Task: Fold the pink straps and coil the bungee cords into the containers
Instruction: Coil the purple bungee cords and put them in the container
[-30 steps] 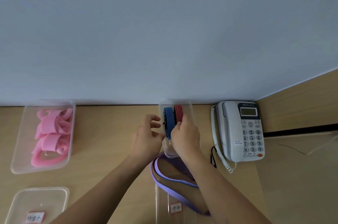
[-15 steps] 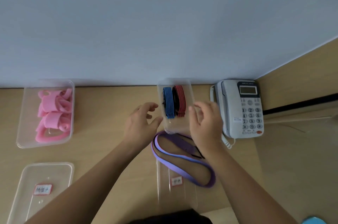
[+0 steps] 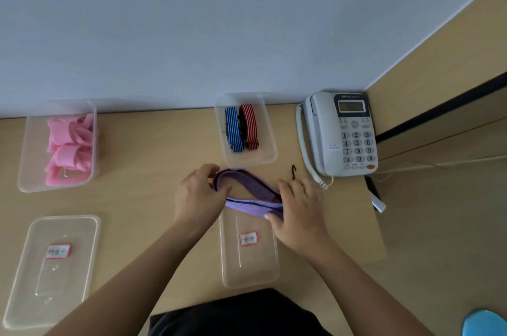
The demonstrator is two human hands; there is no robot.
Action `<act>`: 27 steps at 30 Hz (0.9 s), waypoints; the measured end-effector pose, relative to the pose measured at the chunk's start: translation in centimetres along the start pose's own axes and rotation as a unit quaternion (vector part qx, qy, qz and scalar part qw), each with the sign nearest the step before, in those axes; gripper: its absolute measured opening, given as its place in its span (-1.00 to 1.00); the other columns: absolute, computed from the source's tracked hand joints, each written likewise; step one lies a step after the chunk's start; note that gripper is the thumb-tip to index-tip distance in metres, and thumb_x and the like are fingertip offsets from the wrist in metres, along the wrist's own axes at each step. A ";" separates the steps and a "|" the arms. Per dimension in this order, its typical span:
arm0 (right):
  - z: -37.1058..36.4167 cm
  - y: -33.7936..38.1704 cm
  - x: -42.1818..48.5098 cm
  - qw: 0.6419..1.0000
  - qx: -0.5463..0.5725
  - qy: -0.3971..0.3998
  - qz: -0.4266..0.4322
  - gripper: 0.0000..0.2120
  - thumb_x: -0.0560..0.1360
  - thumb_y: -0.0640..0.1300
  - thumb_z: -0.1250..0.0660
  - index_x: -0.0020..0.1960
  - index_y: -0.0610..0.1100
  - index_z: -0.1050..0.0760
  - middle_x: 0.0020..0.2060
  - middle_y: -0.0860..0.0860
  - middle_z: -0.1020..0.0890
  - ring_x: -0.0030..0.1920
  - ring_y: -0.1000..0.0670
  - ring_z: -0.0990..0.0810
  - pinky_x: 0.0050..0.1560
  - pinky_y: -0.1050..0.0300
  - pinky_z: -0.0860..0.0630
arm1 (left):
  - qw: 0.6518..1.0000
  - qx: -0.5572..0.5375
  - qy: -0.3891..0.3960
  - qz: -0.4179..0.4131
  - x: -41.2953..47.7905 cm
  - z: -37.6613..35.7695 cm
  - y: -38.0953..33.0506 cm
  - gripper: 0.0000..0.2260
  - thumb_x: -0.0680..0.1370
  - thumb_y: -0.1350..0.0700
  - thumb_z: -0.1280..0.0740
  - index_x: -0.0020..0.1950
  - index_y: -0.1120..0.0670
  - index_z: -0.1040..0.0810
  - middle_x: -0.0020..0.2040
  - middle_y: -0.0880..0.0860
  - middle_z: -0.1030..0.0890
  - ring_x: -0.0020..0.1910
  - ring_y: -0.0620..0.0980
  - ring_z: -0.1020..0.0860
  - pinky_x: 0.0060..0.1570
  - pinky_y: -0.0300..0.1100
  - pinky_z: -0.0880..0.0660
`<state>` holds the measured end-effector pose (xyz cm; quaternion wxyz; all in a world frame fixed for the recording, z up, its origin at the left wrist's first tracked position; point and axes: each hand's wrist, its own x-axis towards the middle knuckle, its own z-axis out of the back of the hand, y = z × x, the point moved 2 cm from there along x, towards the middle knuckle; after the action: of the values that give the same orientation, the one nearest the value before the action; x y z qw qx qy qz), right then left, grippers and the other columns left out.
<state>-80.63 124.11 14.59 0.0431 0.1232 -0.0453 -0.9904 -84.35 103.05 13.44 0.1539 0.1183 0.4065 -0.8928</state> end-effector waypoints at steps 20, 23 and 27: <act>5.6 -4.8 -8.1 0.941 0.248 -0.197 0.120 -0.82 0.35 -0.17 -0.53 -0.10 -0.10 -0.58 -0.23 0.06 -0.52 -0.22 -0.02 -0.49 -0.17 0.08 -0.41 | 0.978 -0.186 0.026 -0.090 -11.1 0.8 -7.9 -0.78 0.39 0.15 -0.42 -0.06 -0.15 -0.63 -0.07 -0.08 -0.61 -0.14 -0.23 -0.56 -0.14 -0.28 -0.50; 6.7 -4.6 -11.0 0.917 0.350 -0.112 0.158 -0.83 0.36 -0.11 -0.53 -0.12 -0.03 -0.56 -0.25 0.17 -0.49 -0.25 0.16 -0.46 -0.20 0.35 -0.33 | 0.951 -0.292 0.021 -0.103 -14.8 1.1 -9.5 -0.85 0.42 -0.03 -0.47 -0.06 -0.03 -0.67 -0.25 -0.10 -0.64 -0.29 -0.11 -0.58 -0.33 -0.16 -0.56; 7.5 -4.1 -15.0 0.888 0.407 -0.011 0.216 -0.80 0.36 -0.06 -0.51 -0.27 0.14 -0.49 -0.34 0.12 -0.48 -0.31 0.11 -0.45 -0.29 0.30 -0.33 | 0.937 -0.341 -0.018 -0.075 -19.5 1.7 -9.0 -0.87 0.53 -0.02 -0.51 -0.12 0.01 -0.71 -0.37 -0.09 -0.53 -0.42 -0.07 -0.42 -0.48 -0.20 -0.36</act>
<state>-68.33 130.19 25.06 0.2012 0.1060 -0.4700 -0.8529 -69.79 110.79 27.29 0.1244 0.0117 0.6917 -0.7113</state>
